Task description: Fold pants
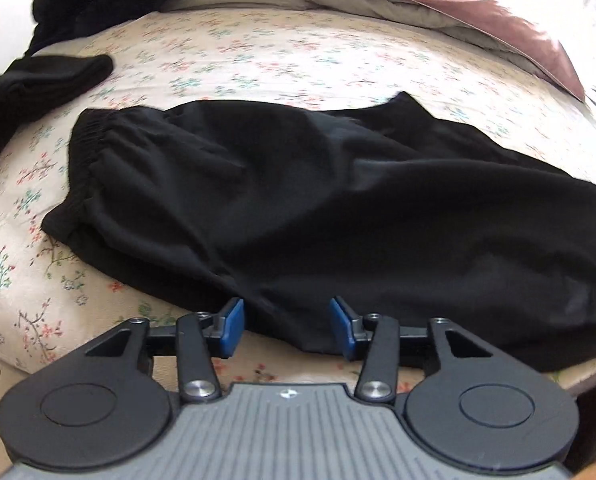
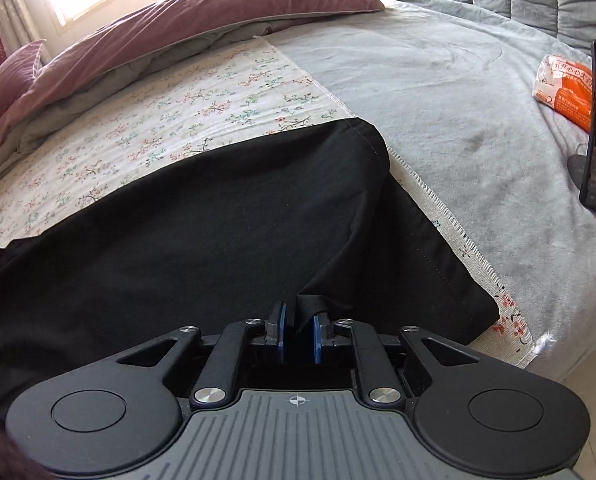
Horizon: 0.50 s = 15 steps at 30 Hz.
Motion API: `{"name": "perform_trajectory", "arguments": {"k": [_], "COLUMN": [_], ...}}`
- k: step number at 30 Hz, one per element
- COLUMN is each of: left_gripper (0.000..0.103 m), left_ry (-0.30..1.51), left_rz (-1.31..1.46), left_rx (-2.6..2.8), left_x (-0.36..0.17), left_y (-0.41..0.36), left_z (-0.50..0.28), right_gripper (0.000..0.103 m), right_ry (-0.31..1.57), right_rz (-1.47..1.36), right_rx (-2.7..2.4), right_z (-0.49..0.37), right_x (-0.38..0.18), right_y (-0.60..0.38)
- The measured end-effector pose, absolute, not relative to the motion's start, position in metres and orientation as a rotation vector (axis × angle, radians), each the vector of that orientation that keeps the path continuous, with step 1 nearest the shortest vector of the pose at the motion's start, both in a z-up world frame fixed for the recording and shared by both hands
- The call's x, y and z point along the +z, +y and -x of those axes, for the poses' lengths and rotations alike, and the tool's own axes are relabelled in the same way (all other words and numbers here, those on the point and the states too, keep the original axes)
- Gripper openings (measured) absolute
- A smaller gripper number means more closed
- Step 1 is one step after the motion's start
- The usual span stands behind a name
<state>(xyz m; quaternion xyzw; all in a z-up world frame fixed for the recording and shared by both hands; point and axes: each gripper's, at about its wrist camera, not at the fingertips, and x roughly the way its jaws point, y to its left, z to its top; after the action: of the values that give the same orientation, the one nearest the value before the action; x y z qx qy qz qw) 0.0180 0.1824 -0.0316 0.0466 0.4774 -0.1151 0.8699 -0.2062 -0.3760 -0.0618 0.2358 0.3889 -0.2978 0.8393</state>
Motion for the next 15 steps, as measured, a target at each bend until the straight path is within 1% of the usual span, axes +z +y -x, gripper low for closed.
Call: {"name": "perform_trajectory", "arguments": {"k": [1, 3, 6, 11, 15], "left_gripper": [0.073, 0.080, 0.085, 0.087, 0.087], "left_ry": [0.984, 0.949, 0.898, 0.814, 0.794], "left_rz": [-0.134, -0.195, -0.270, -0.359, -0.404], "left_rx": [-0.282, -0.374, -0.513, -0.741, -0.867], "left_x": [-0.031, -0.029, -0.028, -0.032, -0.044], "left_y": [0.170, 0.143, 0.098, 0.023, -0.025], "left_z": [-0.009, 0.007, 0.027, 0.051, 0.062], "right_gripper": [0.018, 0.026, 0.035, 0.035, 0.035], "right_ry": [0.808, 0.785, 0.786, 0.849, 0.860], "right_rz": [-0.520, -0.555, -0.537, -0.378, -0.386], "right_rx": [-0.622, -0.609, -0.611, -0.613, -0.608], "right_z": [0.208, 0.212, 0.214, 0.204, 0.203], "right_x": [-0.060, -0.057, -0.053, -0.051, -0.054], "right_y": [-0.379, -0.385, -0.388, -0.383, -0.390]}}
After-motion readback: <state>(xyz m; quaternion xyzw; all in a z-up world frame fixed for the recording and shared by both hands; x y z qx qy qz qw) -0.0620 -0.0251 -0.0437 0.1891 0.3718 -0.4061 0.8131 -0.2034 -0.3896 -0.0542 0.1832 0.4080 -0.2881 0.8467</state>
